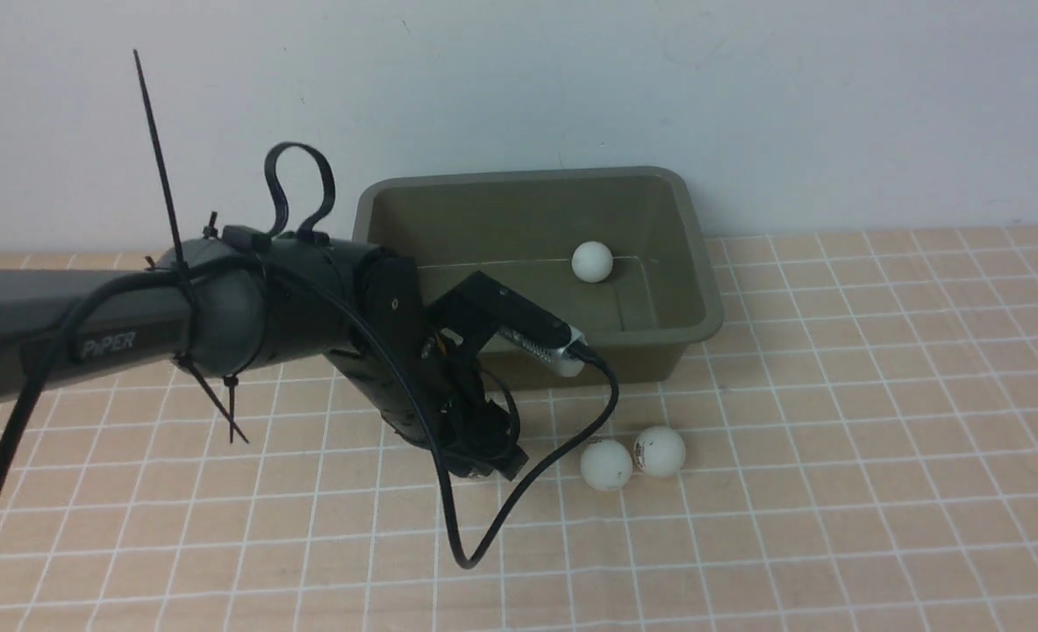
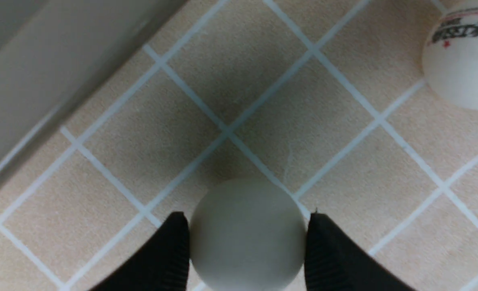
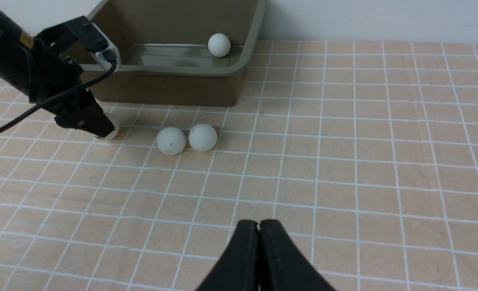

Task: Put the table tennis balls into the box on the light coffee tablecloth.
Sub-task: 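Reach for and grasp a ping pong ball on the table beside the basket, then drop the ball into the bin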

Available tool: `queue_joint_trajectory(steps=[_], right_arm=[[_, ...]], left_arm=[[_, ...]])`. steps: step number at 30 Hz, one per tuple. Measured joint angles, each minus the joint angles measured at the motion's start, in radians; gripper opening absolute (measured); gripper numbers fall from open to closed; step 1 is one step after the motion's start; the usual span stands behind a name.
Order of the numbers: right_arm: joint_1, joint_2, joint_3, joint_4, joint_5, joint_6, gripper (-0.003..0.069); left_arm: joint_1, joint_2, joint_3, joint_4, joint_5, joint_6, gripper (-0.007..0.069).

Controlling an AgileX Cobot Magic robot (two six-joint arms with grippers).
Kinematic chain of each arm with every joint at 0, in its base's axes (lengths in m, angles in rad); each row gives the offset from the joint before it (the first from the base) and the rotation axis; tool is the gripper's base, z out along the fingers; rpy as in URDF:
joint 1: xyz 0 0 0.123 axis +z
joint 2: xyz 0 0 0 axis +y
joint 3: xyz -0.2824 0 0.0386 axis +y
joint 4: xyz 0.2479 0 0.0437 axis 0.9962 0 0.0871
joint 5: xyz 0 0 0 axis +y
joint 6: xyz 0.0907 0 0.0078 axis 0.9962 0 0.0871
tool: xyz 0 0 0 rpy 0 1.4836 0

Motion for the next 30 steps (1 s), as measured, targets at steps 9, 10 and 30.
queue_joint_trajectory(steps=[9,10,30], right_arm=[[0.0,0.0,0.0,0.0,0.0,0.0,-0.0018],[0.0,0.0,0.0,0.0,0.0,0.0,-0.0018],[0.0,0.0,0.0,0.003,0.0,0.0,-0.0018]], left_arm=[[0.0,-0.105,-0.331,-0.112,0.272,0.073,0.0291],[0.003,-0.105,-0.357,-0.117,0.259,0.08,0.0291],[0.106,0.13,-0.725,0.043,0.508,-0.049,0.0455]])
